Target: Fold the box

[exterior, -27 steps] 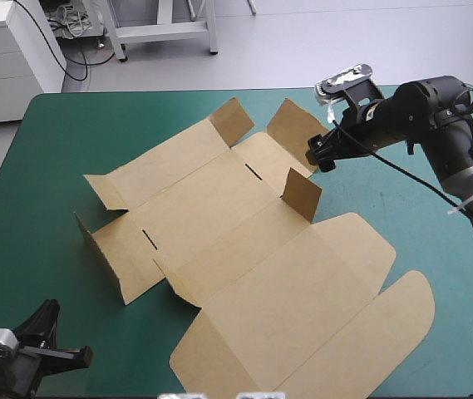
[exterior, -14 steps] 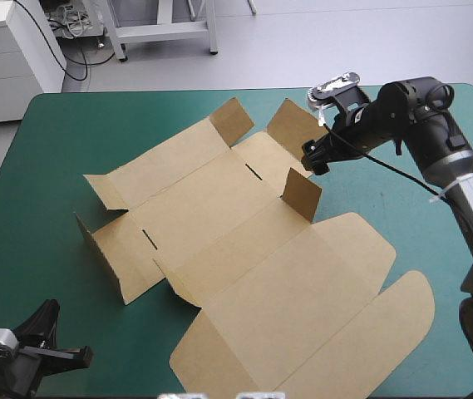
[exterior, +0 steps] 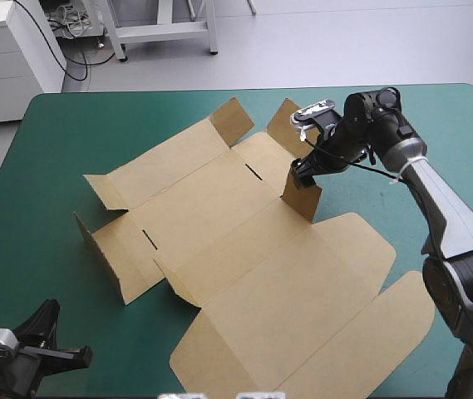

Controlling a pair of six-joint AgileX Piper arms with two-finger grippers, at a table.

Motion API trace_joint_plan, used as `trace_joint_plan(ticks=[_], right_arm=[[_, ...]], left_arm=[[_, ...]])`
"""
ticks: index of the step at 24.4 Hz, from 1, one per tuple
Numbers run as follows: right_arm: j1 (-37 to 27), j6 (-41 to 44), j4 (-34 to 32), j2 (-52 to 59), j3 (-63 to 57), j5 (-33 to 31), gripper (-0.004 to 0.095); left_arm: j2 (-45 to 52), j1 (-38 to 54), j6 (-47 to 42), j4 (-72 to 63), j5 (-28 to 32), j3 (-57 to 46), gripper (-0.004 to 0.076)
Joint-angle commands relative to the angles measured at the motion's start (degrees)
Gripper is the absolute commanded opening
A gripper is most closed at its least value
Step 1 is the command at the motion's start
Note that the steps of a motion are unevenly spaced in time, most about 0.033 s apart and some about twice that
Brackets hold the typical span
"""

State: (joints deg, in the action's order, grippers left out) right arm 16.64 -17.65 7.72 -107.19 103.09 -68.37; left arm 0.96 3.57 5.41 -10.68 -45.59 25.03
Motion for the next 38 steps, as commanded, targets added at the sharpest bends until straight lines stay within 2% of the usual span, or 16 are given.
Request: trace_joint_plan(ticks=[1,7,9,10,13,14,19,20,23,31,38], right_arm=[[-0.2,-1.3,1.0,0.9,1.5,1.5,0.0912],[-0.2,-3.7,4.9,-2.3,1.5,1.4,0.0903],[-0.2,-4.1,5.7,-2.9,1.5,1.4,0.0835],[-0.2,-4.2,5.9,-3.3,1.5,1.4,0.0726],[-0.2,-4.4,6.2,-3.8,1.5,1.4,0.0523],[-0.2,-4.4,6.3,-3.9,1.5,1.4,0.0414],[-0.2,-5.2,7.6,-4.0,1.5,1.4,0.0013],[-0.2,-5.4,7.7,-4.0,1.5,1.4,-0.0018],[-0.2,-5.5,7.7,-4.0,1.5,1.4,-0.002],[0.4,-13.3,7.1,-4.0,1.5,1.4,-0.002],[5.6,-18.2,-3.8,-4.0,4.3,1.4,-0.002]], left_arm=[[0.5,-0.1,-0.2,-1.1,4.5,1.2,-0.0008],[0.5,-0.1,-0.2,-1.1,4.5,1.2,-0.0008],[0.5,-0.1,-0.2,-1.1,4.5,1.2,-0.0008],[0.5,-0.1,-0.2,-1.1,4.5,1.2,-0.0008],[0.5,-0.1,-0.2,-1.1,4.5,1.2,-0.0008],[0.5,-0.1,-0.2,-1.1,4.5,1.2,-0.0008],[0.5,-0.1,-0.2,-1.1,4.5,1.2,-0.0008],[0.5,-0.1,-0.2,-1.1,4.5,1.2,-0.0008],[0.5,-0.1,-0.2,-1.1,4.5,1.2,-0.0008],[0.5,-0.1,-0.2,-1.1,4.5,1.2,-0.0008],[0.5,-0.1,-0.2,-1.1,4.5,1.2,-0.0008]])
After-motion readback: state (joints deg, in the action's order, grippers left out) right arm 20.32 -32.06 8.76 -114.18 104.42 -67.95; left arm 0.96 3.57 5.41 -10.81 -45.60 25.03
